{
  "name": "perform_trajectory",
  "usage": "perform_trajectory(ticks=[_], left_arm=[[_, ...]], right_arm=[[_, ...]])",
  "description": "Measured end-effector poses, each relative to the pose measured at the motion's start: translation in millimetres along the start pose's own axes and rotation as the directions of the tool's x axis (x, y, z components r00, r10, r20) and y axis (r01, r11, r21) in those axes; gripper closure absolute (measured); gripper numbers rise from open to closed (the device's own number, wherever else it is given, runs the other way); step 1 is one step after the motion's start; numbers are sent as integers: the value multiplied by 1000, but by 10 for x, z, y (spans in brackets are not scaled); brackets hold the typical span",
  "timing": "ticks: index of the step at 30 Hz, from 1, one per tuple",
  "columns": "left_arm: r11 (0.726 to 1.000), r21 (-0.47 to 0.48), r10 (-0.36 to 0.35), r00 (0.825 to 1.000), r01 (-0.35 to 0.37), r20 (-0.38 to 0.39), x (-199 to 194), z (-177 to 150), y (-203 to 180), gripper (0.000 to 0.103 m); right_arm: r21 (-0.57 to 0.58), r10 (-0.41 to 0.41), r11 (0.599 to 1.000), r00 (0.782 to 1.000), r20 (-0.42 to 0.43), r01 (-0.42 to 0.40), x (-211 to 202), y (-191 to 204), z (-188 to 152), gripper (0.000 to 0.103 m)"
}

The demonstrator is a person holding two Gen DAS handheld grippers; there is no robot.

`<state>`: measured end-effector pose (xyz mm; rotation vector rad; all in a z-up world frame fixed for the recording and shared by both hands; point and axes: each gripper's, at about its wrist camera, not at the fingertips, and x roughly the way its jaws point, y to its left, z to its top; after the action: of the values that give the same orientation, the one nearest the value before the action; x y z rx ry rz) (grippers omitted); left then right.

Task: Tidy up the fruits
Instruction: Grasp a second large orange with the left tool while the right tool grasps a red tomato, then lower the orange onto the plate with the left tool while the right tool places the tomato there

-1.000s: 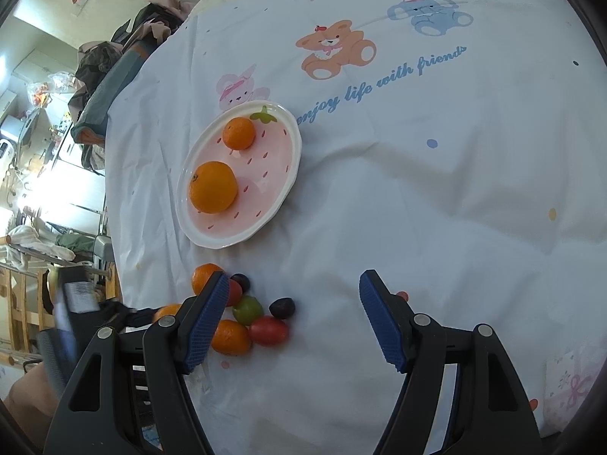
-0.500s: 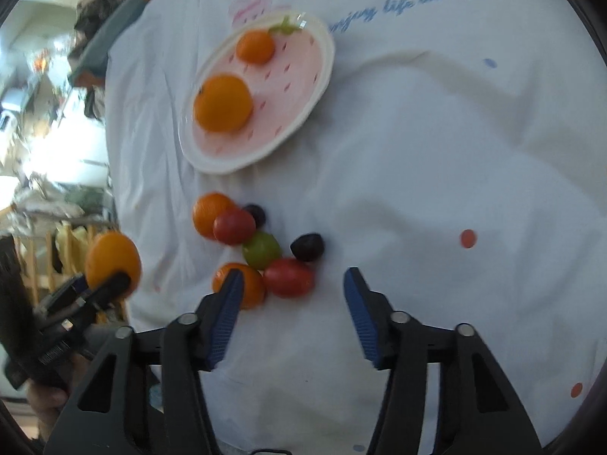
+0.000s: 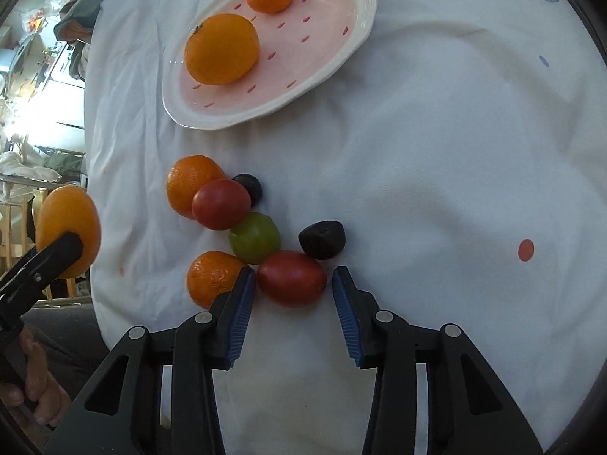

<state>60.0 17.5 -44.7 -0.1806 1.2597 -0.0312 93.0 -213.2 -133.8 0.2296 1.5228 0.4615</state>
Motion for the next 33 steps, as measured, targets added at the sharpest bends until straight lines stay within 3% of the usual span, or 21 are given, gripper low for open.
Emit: perform_trajectory(ticks=[5,9,19,26,33], left_arm=[[1000,-14,9,1000,-9,3,-2,1,32,45],[1000,-27,12,1000,-12,1,19,10,71,45],[998,-53,41,999,-39,29,16,-30,168,45],[995,-93,36,998,-30,60,-87,73,265,45],[997,-74,33,996,-27,77,-118,480,208,45]], right_arm=[[-50,-24,998,1000,12,24,-42,47,-33,64],[-33,20,999,1000,16,-20,-139,0,-84,64],[52,47,997,989,143,-55,-629,-231,-136,64],[109,33,992,961,275,-65,-983,-368,43,64],[81,66,991,923,378,-104,-1175,-343,364,64]])
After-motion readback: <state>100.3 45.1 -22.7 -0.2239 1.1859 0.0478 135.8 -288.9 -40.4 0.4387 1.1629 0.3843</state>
